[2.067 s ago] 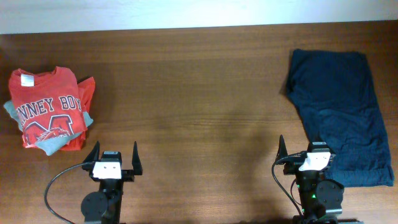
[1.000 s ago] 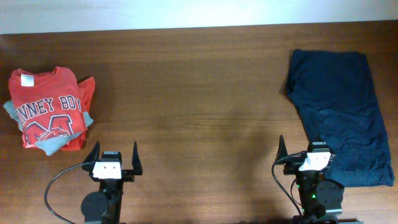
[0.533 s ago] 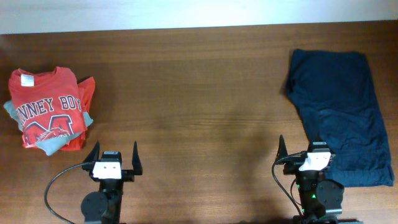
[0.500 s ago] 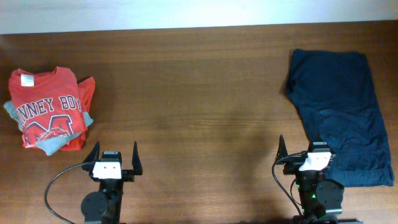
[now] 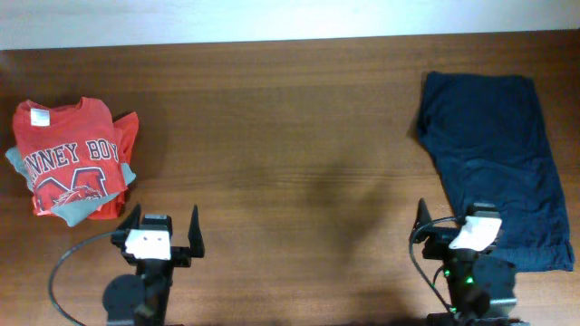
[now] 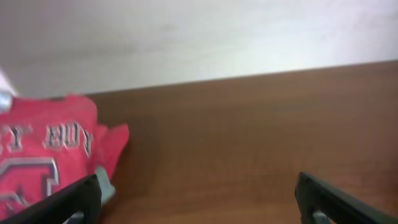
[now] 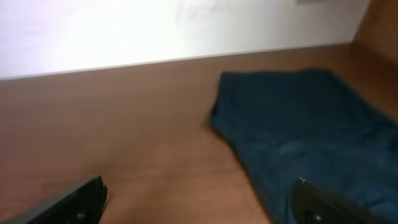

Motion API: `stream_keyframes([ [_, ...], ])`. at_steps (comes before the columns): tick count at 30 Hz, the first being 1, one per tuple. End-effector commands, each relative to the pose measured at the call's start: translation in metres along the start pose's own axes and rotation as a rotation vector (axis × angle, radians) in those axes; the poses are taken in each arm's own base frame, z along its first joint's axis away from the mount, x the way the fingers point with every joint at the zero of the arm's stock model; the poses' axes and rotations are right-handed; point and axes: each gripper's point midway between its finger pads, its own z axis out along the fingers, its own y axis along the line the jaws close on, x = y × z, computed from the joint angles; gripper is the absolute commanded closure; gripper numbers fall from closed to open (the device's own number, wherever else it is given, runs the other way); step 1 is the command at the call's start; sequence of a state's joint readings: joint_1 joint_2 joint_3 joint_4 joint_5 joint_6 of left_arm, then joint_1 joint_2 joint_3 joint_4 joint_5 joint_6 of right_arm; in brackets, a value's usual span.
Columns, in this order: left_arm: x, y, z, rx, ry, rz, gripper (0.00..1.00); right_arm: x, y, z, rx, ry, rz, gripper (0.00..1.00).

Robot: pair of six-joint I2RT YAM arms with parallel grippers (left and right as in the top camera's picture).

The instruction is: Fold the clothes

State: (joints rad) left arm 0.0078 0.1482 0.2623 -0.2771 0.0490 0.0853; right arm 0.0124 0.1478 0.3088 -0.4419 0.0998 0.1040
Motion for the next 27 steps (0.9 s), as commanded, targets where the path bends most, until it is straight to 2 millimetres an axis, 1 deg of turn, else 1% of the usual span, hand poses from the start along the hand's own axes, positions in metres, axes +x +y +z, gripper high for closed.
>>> stream_keyframes([
  [1,-0.025,-0.001,0.004,0.024,0.036,-0.013,0.01,-0.028,-0.016,-0.006,0.111,0.054,0.002,0.01],
  [4,-0.035,-0.009,0.013,0.081,0.098,-0.020,0.01,-0.027,-0.025,0.000,0.179,0.195,-0.026,0.01],
  [6,-0.036,-0.014,0.019,0.119,0.145,-0.027,0.01,-0.019,-0.029,0.006,0.216,0.310,-0.050,0.02],
  [7,-0.034,-0.018,0.023,0.142,0.185,-0.033,0.01,-0.012,-0.031,0.012,0.235,0.393,-0.067,0.01],
  [8,-0.032,-0.020,0.026,0.156,0.211,-0.037,0.01,-0.007,-0.032,0.016,0.242,0.436,-0.077,0.01],
  [11,-0.022,-0.028,0.034,0.210,0.314,-0.058,0.01,0.011,-0.032,0.033,0.254,0.595,-0.107,0.01],
  [12,-0.016,-0.033,0.037,0.240,0.358,-0.070,0.01,0.019,-0.028,0.041,0.239,0.659,-0.112,0.01],
  [14,-0.005,-0.043,0.042,0.297,0.422,-0.093,0.01,0.036,-0.015,0.057,0.172,0.773,-0.099,0.01],
  [16,0.004,-0.050,0.046,0.340,0.461,-0.111,0.01,0.054,-0.016,0.065,0.182,0.877,-0.110,0.01],
  [18,0.011,-0.051,0.048,0.346,0.488,-0.118,0.01,0.065,-0.026,0.068,0.254,0.927,-0.046,0.01],
  [19,0.014,-0.051,0.049,0.347,0.499,-0.120,0.01,0.075,-0.038,0.067,0.315,0.962,0.024,0.01],
  [20,0.015,-0.051,0.049,0.347,0.504,-0.122,0.01,0.079,-0.048,0.067,0.356,0.980,0.069,0.01],
  [22,0.016,-0.051,0.050,0.347,0.509,-0.123,0.01,0.086,-0.065,0.064,0.410,1.004,0.119,0.01],
  [24,0.016,-0.051,0.050,0.347,0.508,-0.122,0.01,0.092,-0.091,0.060,0.483,1.027,0.190,0.01],
  [27,0.016,-0.051,0.050,0.346,0.507,-0.122,0.01,0.104,-0.121,0.049,0.566,1.068,0.274,0.01],
])
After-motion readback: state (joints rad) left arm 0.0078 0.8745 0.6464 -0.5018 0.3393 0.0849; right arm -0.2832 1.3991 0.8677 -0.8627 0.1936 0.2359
